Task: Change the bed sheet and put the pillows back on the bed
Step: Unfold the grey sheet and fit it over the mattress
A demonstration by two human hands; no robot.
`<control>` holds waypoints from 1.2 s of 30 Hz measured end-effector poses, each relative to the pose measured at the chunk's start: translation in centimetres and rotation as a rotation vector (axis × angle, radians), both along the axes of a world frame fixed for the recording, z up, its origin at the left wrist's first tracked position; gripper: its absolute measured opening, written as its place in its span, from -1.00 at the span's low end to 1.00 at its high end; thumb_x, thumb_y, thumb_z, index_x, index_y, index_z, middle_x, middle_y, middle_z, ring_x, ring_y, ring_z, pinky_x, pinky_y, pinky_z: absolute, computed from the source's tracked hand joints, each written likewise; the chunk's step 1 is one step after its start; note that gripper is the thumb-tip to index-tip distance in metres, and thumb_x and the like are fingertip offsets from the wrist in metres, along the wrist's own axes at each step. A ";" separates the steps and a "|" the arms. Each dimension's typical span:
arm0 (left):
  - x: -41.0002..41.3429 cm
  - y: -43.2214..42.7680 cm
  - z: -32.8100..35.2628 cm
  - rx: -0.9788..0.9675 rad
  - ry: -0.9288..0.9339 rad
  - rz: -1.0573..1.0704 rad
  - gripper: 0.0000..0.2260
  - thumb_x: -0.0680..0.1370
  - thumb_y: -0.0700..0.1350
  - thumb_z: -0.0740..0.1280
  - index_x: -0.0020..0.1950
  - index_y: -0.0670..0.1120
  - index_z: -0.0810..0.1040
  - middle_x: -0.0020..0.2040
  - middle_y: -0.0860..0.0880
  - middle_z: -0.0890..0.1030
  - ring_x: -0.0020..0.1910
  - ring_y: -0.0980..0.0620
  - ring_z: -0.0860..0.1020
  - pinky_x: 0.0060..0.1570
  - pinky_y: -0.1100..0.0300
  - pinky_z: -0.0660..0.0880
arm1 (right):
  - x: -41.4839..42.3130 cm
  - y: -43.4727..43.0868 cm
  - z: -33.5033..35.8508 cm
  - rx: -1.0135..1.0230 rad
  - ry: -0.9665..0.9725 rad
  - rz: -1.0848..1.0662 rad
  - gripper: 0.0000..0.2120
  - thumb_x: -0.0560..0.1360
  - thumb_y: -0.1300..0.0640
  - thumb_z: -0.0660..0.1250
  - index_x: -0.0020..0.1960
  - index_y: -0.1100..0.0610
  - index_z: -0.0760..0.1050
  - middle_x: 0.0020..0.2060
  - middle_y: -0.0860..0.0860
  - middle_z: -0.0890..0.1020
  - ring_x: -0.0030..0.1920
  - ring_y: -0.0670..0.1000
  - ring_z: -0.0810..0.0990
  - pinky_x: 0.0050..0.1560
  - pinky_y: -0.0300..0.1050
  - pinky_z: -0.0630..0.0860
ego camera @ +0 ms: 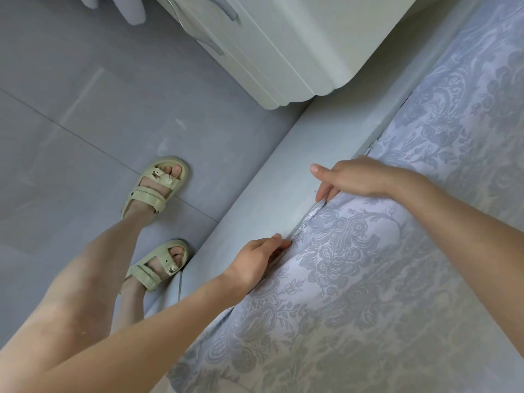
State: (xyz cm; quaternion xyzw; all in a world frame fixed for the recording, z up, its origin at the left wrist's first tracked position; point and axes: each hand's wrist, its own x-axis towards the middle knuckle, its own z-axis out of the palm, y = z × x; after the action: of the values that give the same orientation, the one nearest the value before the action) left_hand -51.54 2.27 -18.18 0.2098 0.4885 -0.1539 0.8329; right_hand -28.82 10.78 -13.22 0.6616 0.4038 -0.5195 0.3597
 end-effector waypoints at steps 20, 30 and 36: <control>2.3 0.3 -0.8 -0.175 -0.114 -0.172 -0.32 0.54 0.37 -0.18 0.23 0.04 0.57 0.26 0.04 0.55 0.27 0.07 0.46 0.44 0.07 0.18 | -2.8 -0.1 1.2 0.143 0.019 -0.113 -0.22 0.44 -0.47 -0.23 -0.09 -0.01 0.62 -0.15 -0.13 0.66 0.01 -0.02 0.59 0.20 0.03 0.42; 0.8 0.0 -0.4 -0.255 -0.110 -0.101 -0.25 0.53 0.39 -0.22 -0.01 0.01 0.67 0.01 -0.03 0.68 0.04 0.00 0.59 0.24 0.13 0.41 | -7.7 -3.5 0.1 -0.090 -0.021 0.455 -0.20 0.54 -0.34 -0.31 0.25 0.12 0.50 0.28 0.11 0.52 0.37 0.07 0.37 0.37 -0.01 0.12; -9.0 -2.4 -0.2 0.109 0.095 -0.061 -0.45 0.65 0.15 -0.07 -0.10 -0.09 0.63 0.07 -0.03 0.61 0.10 0.01 0.53 0.26 0.13 0.38 | -10.8 -3.9 1.0 0.087 -0.025 0.157 -0.32 0.54 -0.37 -0.22 -0.15 0.10 0.47 -0.11 0.04 0.57 0.15 0.11 0.52 0.05 -0.08 0.31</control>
State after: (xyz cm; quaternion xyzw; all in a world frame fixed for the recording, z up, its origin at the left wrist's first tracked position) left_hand -60.58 -0.15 -18.36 0.2620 0.5286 -0.1621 0.7909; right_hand -39.58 6.88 -12.25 0.6492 0.4722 -0.4634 0.3753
